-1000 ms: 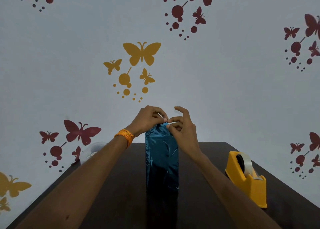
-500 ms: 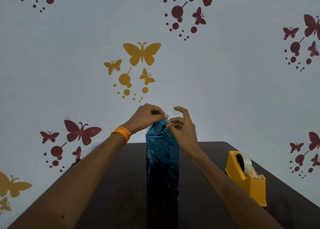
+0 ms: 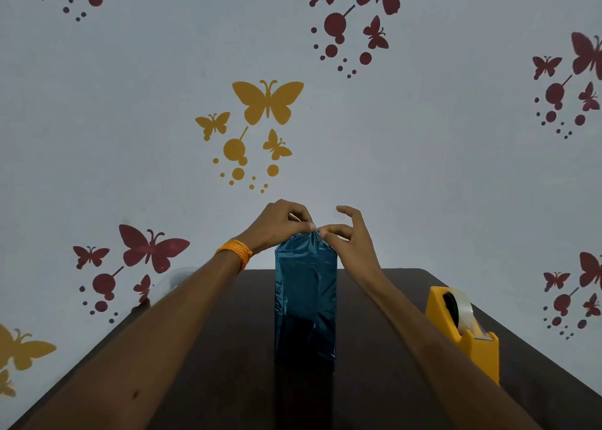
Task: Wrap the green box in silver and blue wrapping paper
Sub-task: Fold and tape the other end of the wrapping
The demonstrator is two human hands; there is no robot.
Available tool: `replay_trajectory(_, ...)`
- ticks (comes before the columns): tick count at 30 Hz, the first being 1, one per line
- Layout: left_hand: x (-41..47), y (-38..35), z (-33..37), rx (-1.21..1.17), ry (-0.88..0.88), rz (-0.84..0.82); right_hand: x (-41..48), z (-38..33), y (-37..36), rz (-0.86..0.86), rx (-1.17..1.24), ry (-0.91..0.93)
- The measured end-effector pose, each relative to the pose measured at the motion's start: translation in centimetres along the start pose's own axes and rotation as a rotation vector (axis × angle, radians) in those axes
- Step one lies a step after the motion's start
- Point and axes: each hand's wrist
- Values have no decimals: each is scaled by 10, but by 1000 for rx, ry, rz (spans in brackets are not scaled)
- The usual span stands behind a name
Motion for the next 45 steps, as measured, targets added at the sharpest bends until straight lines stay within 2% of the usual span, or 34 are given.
replay_trajectory(3,-1,-3,-3,-34,16,20,2,11,5,-39,57,-136)
replay_trajectory(6,1,-2,-1,-23,22,30,0,24,9,-194,220,-317)
replay_trajectory(8,3,0,0,-11,31,25,-1,30,10,-283,279,-363)
replay_trajectory(12,8,4,-9,30,83,-23,1,39,8,-276,279,-343)
replay_trajectory(16,7,1,-17,-26,147,-75,2,44,12,-292,256,-302)
replay_trajectory(27,15,-12,-15,4,203,-133,0,50,19,-295,226,-260)
replay_trajectory(31,10,-19,-24,-108,262,-54,-1,52,23,-294,226,-255)
replay_trajectory(38,-1,-28,-30,-520,593,-9,-2,48,23,-290,203,-245)
replay_trajectory(43,0,-33,-35,-625,626,-35,1,36,36,-368,223,-315)
replay_trajectory(45,-1,-33,-32,-623,620,-28,6,25,42,-241,200,-307)
Point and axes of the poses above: each hand's wrist, its own x-axis towards the middle knuckle, its own y-axis out of the back of the hand, z = x × y, and after that the axes turned 5 degrees about -y, right-handed
